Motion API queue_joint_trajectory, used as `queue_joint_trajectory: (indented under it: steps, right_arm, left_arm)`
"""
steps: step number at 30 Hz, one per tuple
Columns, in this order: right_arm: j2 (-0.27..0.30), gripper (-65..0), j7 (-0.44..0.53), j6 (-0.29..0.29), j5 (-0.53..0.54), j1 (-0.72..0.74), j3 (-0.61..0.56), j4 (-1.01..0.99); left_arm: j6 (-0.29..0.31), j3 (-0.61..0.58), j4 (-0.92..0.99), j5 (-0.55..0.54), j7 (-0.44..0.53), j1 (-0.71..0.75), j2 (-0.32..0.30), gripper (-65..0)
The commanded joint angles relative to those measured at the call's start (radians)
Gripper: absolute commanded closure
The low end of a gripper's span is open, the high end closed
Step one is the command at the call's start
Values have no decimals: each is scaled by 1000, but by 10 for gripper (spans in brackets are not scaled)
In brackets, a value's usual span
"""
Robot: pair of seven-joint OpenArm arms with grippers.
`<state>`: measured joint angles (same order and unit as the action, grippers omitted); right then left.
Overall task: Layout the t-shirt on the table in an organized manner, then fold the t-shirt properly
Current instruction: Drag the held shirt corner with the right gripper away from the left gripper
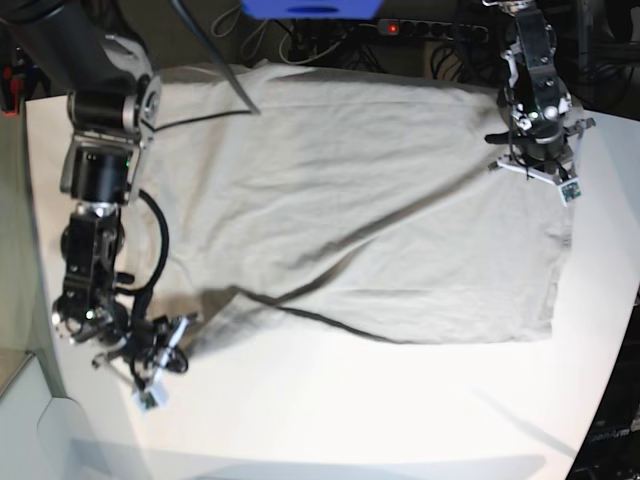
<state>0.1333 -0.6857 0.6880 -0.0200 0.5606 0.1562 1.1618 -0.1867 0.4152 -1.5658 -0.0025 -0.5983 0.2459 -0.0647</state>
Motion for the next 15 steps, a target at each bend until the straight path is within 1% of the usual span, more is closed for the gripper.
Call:
queue_joint_trajectory:
  steps: [1, 7, 11, 15]
  right_arm:
    - [-5, -4, 27, 10, 15, 49, -17, 14]
    - [-50, -4, 36, 10, 15, 195, -50, -92]
    - [-76, -8, 97, 10, 15, 279, -50, -199]
    - [-77, -8, 156, 10, 15, 347, -50, -325]
  left_arm:
    - [-7, 3, -15, 6, 21, -3, -8, -14]
    - [-7, 3, -17, 8, 21, -1, -8, -14]
    - [-7, 3, -23, 8, 21, 3, -8, -14]
    - [-7, 4, -26, 8, 19, 5, -8, -14]
